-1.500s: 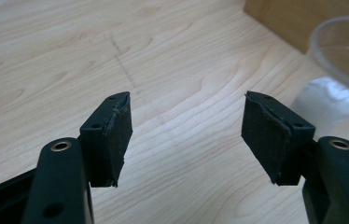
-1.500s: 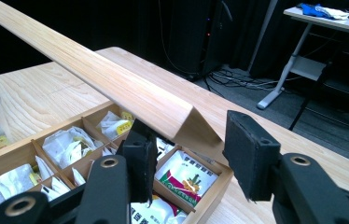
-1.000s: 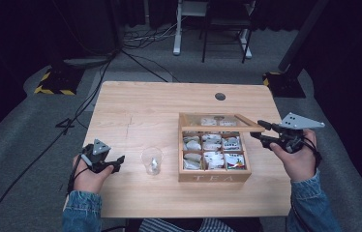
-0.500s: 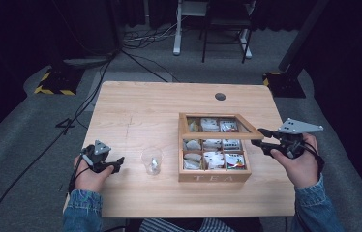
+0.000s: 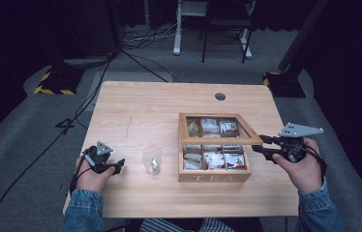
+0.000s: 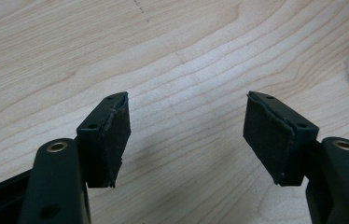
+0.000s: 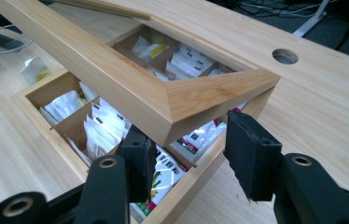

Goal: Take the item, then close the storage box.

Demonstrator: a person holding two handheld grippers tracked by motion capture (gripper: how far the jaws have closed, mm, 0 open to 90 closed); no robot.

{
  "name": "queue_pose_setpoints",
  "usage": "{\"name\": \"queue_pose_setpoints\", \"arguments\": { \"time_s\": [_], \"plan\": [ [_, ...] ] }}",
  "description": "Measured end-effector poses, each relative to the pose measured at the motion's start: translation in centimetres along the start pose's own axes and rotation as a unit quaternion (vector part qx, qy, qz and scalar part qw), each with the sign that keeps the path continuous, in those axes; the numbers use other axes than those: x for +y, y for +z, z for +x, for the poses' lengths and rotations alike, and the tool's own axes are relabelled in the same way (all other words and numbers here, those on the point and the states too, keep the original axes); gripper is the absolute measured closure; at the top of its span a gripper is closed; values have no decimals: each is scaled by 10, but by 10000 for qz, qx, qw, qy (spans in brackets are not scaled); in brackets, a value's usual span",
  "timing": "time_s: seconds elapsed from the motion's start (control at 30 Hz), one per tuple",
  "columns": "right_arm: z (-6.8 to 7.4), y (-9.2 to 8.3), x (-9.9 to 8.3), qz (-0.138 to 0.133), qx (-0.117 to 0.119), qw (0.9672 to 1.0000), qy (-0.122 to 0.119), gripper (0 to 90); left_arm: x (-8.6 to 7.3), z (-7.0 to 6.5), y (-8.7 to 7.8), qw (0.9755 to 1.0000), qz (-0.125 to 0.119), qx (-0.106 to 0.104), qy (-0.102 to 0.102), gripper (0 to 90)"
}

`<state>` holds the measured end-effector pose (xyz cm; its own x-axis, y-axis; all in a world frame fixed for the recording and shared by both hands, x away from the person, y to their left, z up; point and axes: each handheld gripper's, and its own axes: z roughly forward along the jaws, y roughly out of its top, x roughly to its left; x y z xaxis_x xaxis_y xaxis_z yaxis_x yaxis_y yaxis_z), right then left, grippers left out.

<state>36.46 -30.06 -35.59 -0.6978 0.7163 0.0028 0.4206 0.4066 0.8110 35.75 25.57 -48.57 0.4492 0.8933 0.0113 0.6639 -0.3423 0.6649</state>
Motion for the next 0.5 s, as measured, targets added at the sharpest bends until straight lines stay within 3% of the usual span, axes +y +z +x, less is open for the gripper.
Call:
{"name": "queue_pose_setpoints", "arguments": {
  "time_s": [0.3, 0.5],
  "plan": [
    [0, 2, -3, 99, 110, 9999, 37, 542, -3, 0, 7, 9999, 125, -20, 37, 323],
    [0, 3, -7, 190, 189, 9996, 72, 542, -5, 1, 9, 9999, 99, -101, -72, 317]
  ]
}}
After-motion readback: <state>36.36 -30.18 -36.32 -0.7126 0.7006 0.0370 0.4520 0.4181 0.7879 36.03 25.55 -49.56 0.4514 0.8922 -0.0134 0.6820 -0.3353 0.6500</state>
